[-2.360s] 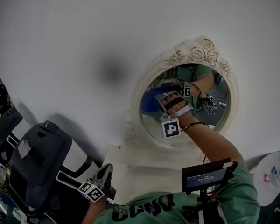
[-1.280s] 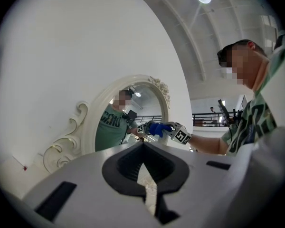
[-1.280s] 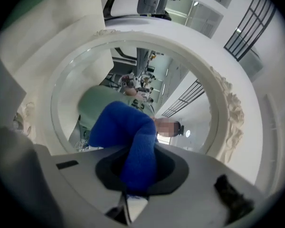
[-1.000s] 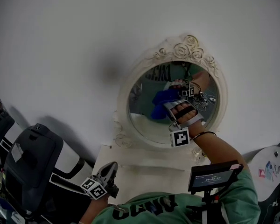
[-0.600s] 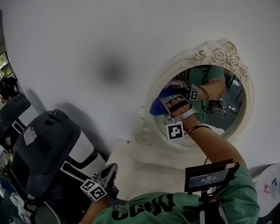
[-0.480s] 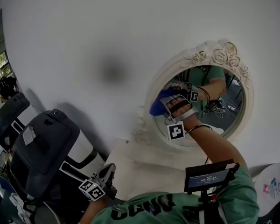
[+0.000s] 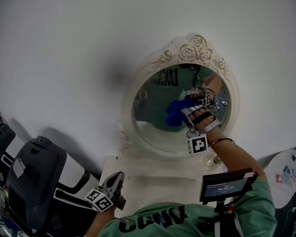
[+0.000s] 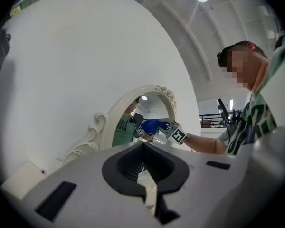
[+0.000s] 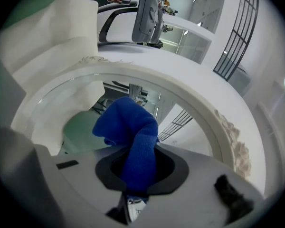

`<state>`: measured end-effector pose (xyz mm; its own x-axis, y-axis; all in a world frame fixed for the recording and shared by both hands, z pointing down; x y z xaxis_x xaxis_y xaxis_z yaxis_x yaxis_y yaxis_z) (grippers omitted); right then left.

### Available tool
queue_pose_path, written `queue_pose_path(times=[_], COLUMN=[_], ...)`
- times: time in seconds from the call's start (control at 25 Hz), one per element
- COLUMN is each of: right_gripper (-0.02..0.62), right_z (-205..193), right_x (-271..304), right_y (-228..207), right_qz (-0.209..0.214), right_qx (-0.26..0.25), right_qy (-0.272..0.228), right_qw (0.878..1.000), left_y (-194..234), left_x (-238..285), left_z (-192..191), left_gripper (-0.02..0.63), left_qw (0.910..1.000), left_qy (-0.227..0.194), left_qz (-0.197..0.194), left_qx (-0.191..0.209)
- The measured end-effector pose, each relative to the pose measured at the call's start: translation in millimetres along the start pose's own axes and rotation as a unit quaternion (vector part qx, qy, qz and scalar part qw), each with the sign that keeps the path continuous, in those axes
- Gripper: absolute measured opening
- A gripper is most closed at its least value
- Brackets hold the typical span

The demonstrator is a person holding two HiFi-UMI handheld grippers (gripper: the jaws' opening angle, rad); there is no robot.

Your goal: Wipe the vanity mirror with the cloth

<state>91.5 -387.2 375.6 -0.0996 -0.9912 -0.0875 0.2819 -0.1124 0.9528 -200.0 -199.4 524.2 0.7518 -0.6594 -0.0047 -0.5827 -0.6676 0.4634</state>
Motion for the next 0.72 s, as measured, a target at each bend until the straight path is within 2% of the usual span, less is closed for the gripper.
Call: queue_pose_path(times=[0.24,0.36,0.56,0.72], right_gripper=[0.051,0.051,0.051,0.051], right_z=[-117.7,-159.8,-182.9,-165.3], right_x=[-31.1,-42.0,-48.9,-50.0], right_y=[33.2,43.8,52.5,41.8], right_qz=[0.03,0.035,0.053,0.05], right_qx=[-0.009,-0.016,-0.007,-0.004], right_qy=[0.106,0.149,0.17,0.161], right_qw=[0.994,0.988,0.984,0.986], left_y=[-22.0,-33.3,-41.7,-35.0], left_x=[54.1,71.7,78.2,61.9], left_z=[-7.2,-10.0,-7.9,-10.2], left_gripper=[0.0,0.0,0.0,0.0], left_qw=[0.9982,0.997,0.9966,0.9981], left_qy=[0.025,0.034,0.035,0.022], left_qz=[-0.055,-0.07,-0.074,-0.058], left_qx=[0.004,0.006,0.014,0.003])
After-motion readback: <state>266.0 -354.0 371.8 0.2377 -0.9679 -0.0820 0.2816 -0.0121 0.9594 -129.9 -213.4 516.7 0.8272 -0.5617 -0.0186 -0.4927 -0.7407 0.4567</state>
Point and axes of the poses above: the fingertips, and each gripper's own axes: x forward along the fingers, y to its left, z out of its top, the point moved 4 cm from there along -x, backward along the fingers, and after that the axes turned 13 degrees about y, right-handed, at the moved point
